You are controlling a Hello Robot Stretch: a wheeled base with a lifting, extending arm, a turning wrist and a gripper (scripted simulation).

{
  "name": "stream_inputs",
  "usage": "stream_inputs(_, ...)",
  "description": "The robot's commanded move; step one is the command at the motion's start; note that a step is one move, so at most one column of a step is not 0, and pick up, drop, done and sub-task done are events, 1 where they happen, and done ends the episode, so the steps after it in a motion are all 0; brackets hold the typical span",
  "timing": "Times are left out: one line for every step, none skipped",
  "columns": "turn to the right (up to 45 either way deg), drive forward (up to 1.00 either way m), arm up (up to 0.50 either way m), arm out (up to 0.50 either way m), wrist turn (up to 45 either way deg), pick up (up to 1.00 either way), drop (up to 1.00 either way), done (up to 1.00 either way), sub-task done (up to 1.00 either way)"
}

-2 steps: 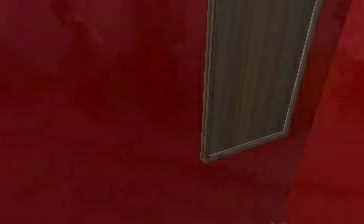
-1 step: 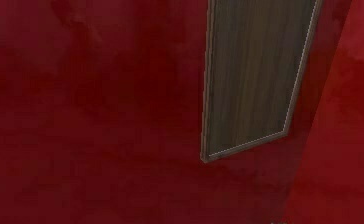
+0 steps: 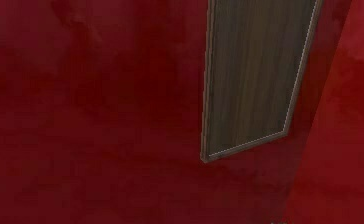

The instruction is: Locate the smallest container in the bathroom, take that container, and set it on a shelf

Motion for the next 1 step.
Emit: stream_inputs(0.0, 0.00, 0.00, 0.00, 15.0, 0.00, 0.00, 0.00, 0.00)
